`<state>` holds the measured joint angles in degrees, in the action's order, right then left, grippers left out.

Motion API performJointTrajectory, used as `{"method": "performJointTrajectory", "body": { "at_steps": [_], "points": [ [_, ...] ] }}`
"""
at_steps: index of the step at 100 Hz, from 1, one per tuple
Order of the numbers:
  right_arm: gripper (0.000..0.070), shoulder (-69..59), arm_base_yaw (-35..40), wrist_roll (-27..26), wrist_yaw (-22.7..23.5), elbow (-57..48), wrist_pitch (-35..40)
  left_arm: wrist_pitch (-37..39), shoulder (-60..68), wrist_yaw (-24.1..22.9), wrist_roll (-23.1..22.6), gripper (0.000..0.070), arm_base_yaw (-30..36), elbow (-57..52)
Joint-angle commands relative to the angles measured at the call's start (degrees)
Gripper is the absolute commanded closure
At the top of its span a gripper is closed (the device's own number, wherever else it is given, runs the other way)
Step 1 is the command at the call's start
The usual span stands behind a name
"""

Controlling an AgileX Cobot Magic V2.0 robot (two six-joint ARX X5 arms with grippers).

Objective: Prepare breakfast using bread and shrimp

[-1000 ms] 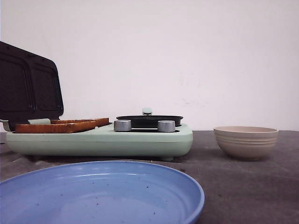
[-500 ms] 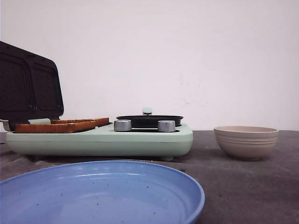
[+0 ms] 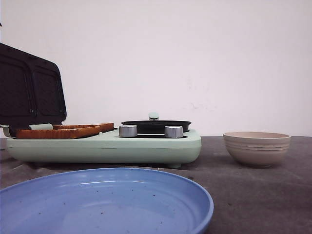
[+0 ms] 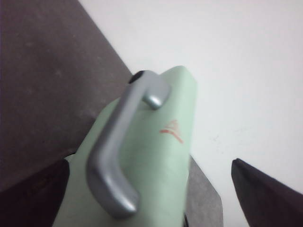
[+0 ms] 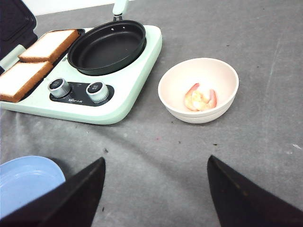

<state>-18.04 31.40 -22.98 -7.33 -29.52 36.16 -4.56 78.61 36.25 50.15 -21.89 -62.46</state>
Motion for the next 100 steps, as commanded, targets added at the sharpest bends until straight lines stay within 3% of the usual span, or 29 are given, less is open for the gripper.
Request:
{"method": "performJointTrajectory", "body": {
  "at_steps": [1, 20, 36, 53, 65, 78, 95, 100],
  "points": [
    [0.0285, -0.20, 0.33, -0.50, -0.24, -0.57, -0.50, 0.85, 1.64, 0.61, 0.94, 0.0065, -0.22, -1.05],
    [0.0285, -0.20, 0.33, -0.59, -0.24, -0.57, -0.50, 3.89, 4.74, 2.58, 3.15, 0.0089, -0.22, -1.05],
    [0.0285, -0.20, 0.33, -0.61, -0.26, -0.57, -0.50, 4.63, 6.16, 2.80, 3.48, 0.0232, -0.22, -1.05],
    [0.0285, -0.20, 0.33, -0.63, -0.37, -0.57, -0.50, 4.59, 6.84, 2.82, 3.23, 0.0248, -0.22, -1.05],
    [0.0285, -0.20, 0.33, -0.63, -0.63, -0.57, -0.50, 4.74, 7.02, 2.75, 3.02, 0.0397, -0.22, -1.05],
    [0.0285, -0.20, 0.33, -0.63, -0.68, -0.57, -0.50, 5.86, 7.28, 2.80, 3.13, 0.0446, -0.22, -1.05],
    [0.0285, -0.20, 0.33, -0.66, -0.68, -0.57, -0.50, 5.88, 7.32, 2.78, 3.02, 0.0632, -0.20, -1.05],
    [0.0285, -0.20, 0.33, -0.66, -0.68, -0.57, -0.50, 5.88, 7.34, 2.78, 3.02, 0.0652, -0.20, -1.05]
  ]
}}
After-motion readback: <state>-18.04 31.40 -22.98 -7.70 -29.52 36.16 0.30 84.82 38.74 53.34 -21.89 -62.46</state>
